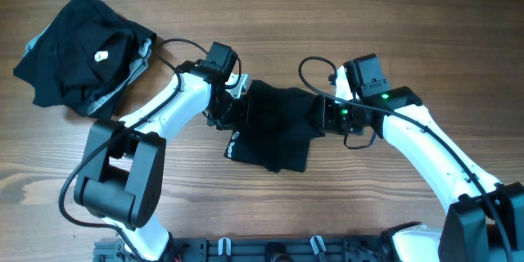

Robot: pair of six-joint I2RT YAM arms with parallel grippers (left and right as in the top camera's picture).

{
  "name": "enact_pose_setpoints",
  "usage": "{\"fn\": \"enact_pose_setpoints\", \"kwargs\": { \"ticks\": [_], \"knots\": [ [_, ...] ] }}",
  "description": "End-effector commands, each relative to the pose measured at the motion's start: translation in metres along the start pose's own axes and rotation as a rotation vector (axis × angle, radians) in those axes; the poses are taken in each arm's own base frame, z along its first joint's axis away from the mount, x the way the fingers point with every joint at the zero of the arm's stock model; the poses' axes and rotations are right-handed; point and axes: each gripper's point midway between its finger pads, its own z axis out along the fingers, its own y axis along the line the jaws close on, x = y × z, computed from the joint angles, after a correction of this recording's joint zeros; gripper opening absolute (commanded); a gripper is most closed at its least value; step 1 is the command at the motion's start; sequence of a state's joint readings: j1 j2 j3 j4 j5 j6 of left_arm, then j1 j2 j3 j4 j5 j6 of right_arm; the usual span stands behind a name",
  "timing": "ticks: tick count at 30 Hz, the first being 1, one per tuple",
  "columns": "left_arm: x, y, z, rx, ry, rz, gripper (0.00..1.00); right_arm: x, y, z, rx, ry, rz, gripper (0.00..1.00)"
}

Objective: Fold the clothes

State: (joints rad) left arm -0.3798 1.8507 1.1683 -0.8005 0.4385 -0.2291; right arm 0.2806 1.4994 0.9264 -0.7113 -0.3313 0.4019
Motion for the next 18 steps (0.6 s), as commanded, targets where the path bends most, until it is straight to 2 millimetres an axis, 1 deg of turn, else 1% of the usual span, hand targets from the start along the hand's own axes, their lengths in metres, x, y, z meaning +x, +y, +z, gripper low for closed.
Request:
{"fn": "enact_pose_setpoints", "kwargs": {
  "ticks": [1,2,3,4,6,8,9,10,11,12,13,14,15,16,17,18],
  "knots": [
    [0.0,0.009,0.005,-0.042,0.004,0.012,0.45,0.006,-0.039,-0.011,0.221,-0.008,0.068,0.04],
    [0.0,0.009,0.005,-0.042,0.004,0.012,0.46,0.014,-0.042,-0.012,0.235,0.026,0.076,0.09],
    [0.0,0.009,0.005,-0.042,0.004,0.012,0.48,0.027,-0.046,-0.013,0.254,0.074,0.089,0.37],
    [0.0,0.009,0.005,-0.042,0.005,0.012,0.49,0.037,-0.05,-0.015,0.274,0.114,0.096,0.5],
    [0.0,0.009,0.005,-0.041,0.004,0.011,0.51,0.039,-0.054,-0.017,0.296,0.122,0.101,0.53],
    [0.001,0.005,0.003,-0.026,0.007,0.008,0.54,0.032,-0.048,-0.02,0.275,0.1,0.087,0.54],
    [0.002,0.001,-0.004,-0.003,0.007,0.003,0.56,0.025,-0.031,-0.026,0.195,0.088,0.001,0.53],
    [0.001,-0.001,-0.01,0.012,0.003,-0.003,0.57,0.02,-0.021,-0.031,0.153,0.07,-0.042,0.53],
    [-0.001,-0.002,-0.019,0.023,-0.009,-0.011,0.59,0.012,-0.008,-0.043,0.111,0.026,-0.088,0.53],
    [-0.005,-0.003,-0.03,0.036,-0.033,-0.019,0.6,0.003,0.009,-0.057,0.045,-0.031,-0.168,0.53],
    [-0.014,-0.003,-0.048,0.06,-0.089,-0.029,0.63,-0.002,0.036,-0.071,-0.078,-0.089,-0.266,0.52],
    [-0.021,0.0,-0.063,0.076,-0.14,-0.037,0.7,-0.006,0.052,-0.079,-0.157,-0.123,-0.295,0.5],
    [-0.028,0.005,-0.074,0.081,-0.184,-0.047,0.79,-0.01,0.055,-0.078,-0.175,-0.132,-0.249,0.45],
    [-0.033,0.011,-0.079,0.083,-0.207,-0.062,0.86,-0.013,0.055,-0.073,-0.179,-0.131,-0.2,0.39],
    [-0.036,0.018,-0.082,0.083,-0.218,-0.08,0.91,-0.017,0.053,-0.059,-0.188,-0.121,-0.13,0.29],
    [-0.037,0.023,-0.08,0.084,-0.215,-0.097,0.94,-0.02,0.055,-0.04,-0.236,-0.092,-0.078,0.15]
  ]
}}
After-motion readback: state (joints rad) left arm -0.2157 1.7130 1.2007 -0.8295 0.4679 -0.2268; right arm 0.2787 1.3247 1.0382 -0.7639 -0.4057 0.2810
